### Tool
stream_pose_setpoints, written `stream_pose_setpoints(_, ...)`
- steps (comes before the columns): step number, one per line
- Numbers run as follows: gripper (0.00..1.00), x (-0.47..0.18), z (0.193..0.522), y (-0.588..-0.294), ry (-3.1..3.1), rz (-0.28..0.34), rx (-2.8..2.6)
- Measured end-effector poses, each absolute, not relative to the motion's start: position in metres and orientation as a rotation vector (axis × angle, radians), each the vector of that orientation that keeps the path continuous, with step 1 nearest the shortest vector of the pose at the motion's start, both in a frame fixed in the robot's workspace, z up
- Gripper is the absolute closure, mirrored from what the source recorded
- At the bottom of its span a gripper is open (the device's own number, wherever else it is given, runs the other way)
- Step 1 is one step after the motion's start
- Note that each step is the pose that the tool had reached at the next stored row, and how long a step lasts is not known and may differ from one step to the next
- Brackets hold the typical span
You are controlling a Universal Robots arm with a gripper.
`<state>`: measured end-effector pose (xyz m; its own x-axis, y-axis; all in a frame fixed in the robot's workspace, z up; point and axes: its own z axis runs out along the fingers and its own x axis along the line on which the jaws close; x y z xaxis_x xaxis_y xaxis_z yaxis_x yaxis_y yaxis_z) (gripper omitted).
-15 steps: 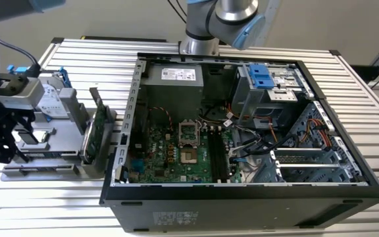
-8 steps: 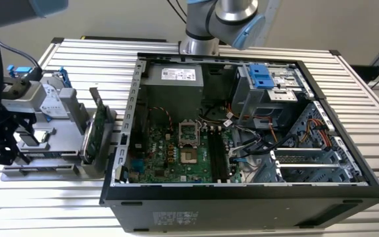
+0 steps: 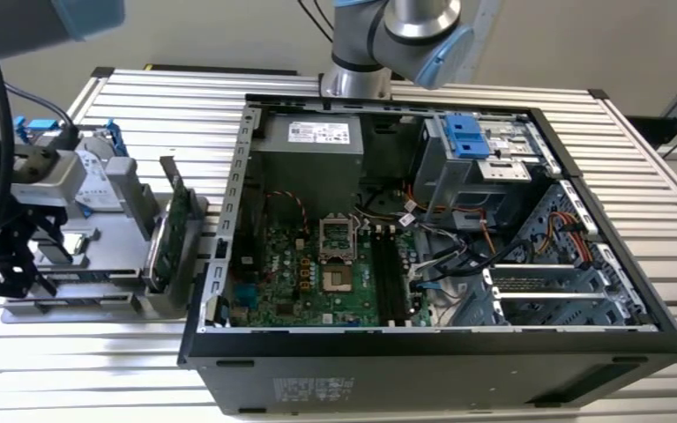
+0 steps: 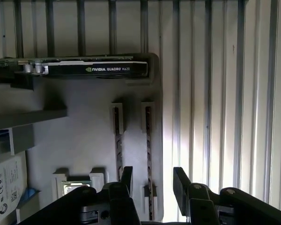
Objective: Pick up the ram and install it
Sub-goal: 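Pick up the ram and move it above insertion slot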
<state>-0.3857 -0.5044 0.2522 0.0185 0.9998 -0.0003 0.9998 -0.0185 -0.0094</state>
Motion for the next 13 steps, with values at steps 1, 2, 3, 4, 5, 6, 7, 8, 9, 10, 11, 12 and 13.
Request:
stream_pose_setpoints(1,0.0,-0.386,0.252,-0.504,-2.201,0.011,-2.233)
stream_pose_setpoints(2,0.0,-0.386,0.251,-0.504,-2.206,0.011,-2.228)
stream_pose_setpoints(3,0.0,-0.386,0.249,-0.504,-2.214,0.011,-2.22)
stream_pose_setpoints(4,0.0,-0.386,0.248,-0.504,-2.215,0.011,-2.219)
stream_pose_setpoints(5,0.0,-0.386,0.247,-0.504,-2.215,0.011,-2.219)
stream_pose_setpoints(6,0.0,-0.386,0.246,-0.504,-2.216,0.011,-2.218)
stream_pose_setpoints(7,0.0,-0.386,0.245,-0.504,-2.216,0.011,-2.217)
stream_pose_setpoints(8,0.0,-0.386,0.244,-0.504,-2.217,0.011,-2.217)
stream_pose_setpoints(9,0.0,-0.386,0.243,-0.504,-2.217,0.011,-2.217)
stream_pose_setpoints(10,0.0,-0.386,0.242,-0.504,-2.218,0.01,-2.216)
stream_pose_setpoints(11,0.0,-0.386,0.241,-0.504,-2.218,0.01,-2.216)
stream_pose_setpoints(12,0.0,-0.386,0.24,-0.504,-2.218,0.01,-2.216)
stream_pose_setpoints(13,0.0,-0.386,0.239,-0.504,-2.218,0.01,-2.216)
